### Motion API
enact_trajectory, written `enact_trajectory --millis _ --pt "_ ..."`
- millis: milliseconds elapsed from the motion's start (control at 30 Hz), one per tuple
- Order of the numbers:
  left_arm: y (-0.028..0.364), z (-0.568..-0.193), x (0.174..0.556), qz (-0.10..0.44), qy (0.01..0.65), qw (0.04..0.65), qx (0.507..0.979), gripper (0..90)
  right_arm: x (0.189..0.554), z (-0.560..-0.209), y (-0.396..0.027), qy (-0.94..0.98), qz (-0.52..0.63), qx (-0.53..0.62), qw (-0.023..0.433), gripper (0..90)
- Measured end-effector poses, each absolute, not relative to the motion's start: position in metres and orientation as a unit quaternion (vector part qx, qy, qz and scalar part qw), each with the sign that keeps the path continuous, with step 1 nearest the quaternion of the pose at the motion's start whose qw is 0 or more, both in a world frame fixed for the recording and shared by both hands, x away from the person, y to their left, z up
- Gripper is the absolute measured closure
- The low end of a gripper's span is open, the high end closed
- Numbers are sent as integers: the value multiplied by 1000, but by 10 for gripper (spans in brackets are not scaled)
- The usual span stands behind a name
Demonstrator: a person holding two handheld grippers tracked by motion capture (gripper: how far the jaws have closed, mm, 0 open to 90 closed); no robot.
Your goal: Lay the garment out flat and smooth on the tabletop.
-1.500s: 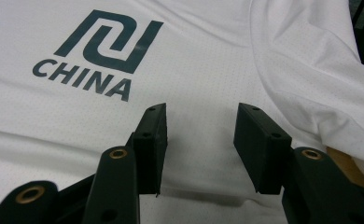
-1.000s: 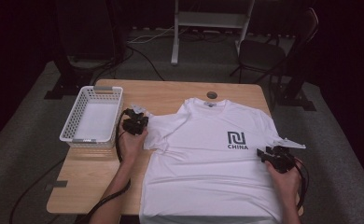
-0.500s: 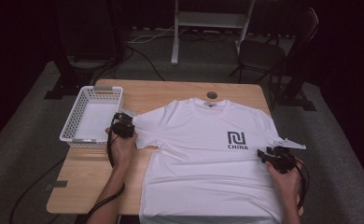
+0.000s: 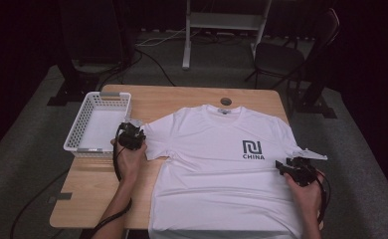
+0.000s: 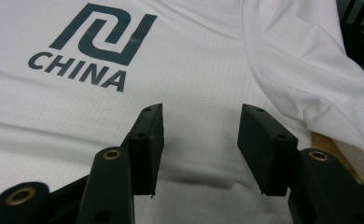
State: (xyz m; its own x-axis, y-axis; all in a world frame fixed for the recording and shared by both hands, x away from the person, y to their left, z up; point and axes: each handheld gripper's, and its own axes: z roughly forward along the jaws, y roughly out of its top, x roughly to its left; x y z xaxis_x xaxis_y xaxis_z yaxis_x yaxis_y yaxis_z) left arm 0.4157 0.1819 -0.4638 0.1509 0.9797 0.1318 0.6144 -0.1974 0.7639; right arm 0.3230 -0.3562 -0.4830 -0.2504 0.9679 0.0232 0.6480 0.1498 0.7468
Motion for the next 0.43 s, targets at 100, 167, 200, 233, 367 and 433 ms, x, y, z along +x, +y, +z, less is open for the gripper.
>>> enact_trajectory --millis 100,167,200,233,367,433 --pt "183 -455 409 310 560 313 702 660 319 -478 -358 718 333 559 247 496" --pt "183 -451 404 300 557 332 700 634 318 -476 -358 717 333 559 248 493" --pt "183 -448 400 288 554 341 703 619 317 -473 -359 717 333 558 250 490" --pt "183 -448 400 288 554 341 703 615 317 -472 -360 716 333 559 252 489" --pt "178 -450 394 283 548 336 711 578 316 -471 -364 714 332 562 255 487" --pt "177 -455 395 280 552 331 712 564 317 -469 -369 708 332 568 257 487"
